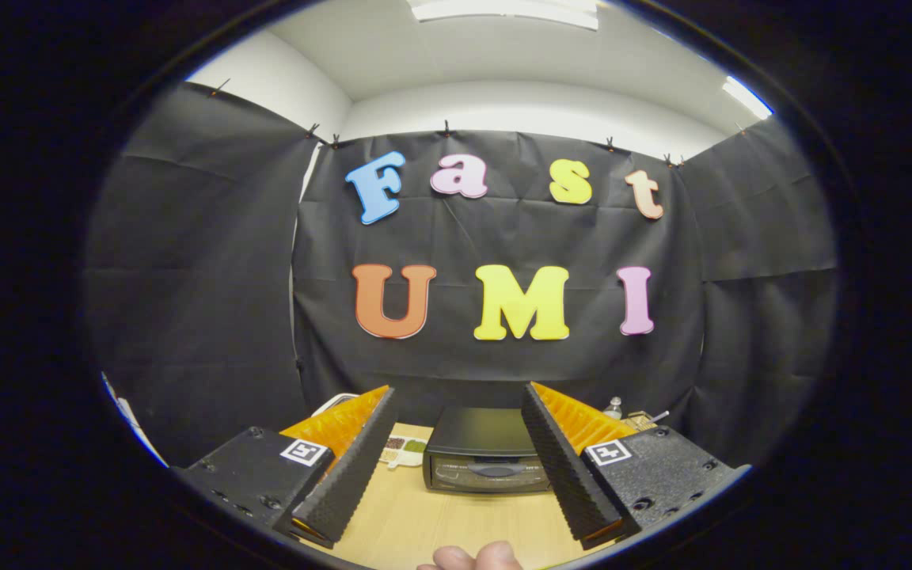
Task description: Open the toaster oven, put the food inside, and close the toaster oven door.
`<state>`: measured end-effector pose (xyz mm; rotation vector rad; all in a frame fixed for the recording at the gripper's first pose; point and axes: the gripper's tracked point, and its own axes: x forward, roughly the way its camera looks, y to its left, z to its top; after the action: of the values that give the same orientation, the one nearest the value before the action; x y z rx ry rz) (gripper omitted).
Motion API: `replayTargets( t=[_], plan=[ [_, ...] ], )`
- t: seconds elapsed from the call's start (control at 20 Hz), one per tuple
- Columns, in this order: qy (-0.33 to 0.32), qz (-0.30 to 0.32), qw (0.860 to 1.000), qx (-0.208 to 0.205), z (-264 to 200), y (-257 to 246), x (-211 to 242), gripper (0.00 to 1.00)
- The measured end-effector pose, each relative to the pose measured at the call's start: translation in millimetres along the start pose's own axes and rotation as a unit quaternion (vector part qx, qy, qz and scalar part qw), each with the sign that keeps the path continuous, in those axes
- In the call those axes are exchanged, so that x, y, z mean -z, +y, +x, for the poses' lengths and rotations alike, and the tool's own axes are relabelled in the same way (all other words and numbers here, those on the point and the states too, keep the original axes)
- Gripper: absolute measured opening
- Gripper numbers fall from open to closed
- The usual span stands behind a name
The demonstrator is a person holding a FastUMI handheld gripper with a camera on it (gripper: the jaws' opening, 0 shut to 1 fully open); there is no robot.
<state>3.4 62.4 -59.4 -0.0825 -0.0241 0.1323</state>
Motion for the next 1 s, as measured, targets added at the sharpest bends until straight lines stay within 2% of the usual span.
replayTargets(
  t=[0.3,0.65,0.8,1.0],
  plan=[
    [0.006,0.006,1.0,-0.022,28.8,0.4,14.1,1.0],
    [0.02,0.0,1.0,0.001,85.2,-55.9,42.0,1.0],
    [0.05,0.002,0.999,0.013,112.4,-81.9,77.0,1.0],
    [0.116,0.023,0.993,0.02,155.4,-98.0,154.9,1.0]
  ],
)
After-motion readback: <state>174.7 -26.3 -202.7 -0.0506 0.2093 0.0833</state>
